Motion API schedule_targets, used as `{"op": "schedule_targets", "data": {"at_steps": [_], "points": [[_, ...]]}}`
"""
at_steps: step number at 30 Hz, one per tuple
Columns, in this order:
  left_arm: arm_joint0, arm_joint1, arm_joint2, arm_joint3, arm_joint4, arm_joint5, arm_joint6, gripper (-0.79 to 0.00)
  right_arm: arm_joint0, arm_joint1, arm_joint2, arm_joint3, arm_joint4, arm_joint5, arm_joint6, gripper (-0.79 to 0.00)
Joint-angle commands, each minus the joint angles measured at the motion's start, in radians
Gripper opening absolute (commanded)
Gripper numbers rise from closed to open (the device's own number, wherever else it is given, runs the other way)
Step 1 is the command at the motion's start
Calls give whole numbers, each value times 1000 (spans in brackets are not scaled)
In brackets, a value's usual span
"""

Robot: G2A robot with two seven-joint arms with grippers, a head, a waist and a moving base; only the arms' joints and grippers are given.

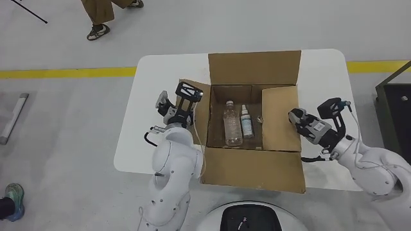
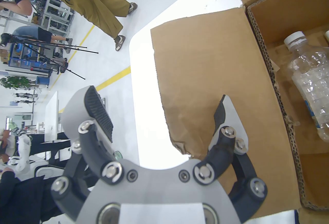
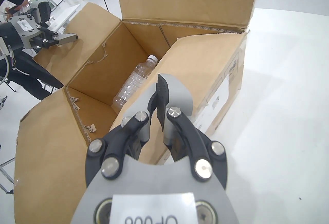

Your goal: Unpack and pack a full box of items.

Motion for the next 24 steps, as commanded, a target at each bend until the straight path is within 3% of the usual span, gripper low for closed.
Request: {"op": "schedule_targets", "data": {"at_steps": [1, 17, 24], "points": [[3, 0, -6, 7, 6, -1, 3, 0, 0, -1, 0, 1, -3, 0, 1, -785], [24, -7, -16, 59, 31, 9, 6, 0, 2, -11, 2, 11, -11, -11, 8, -785], [19, -13, -8, -27, 15, -4, 14, 0, -12, -16, 36, -15, 6, -1, -46, -785]]}}
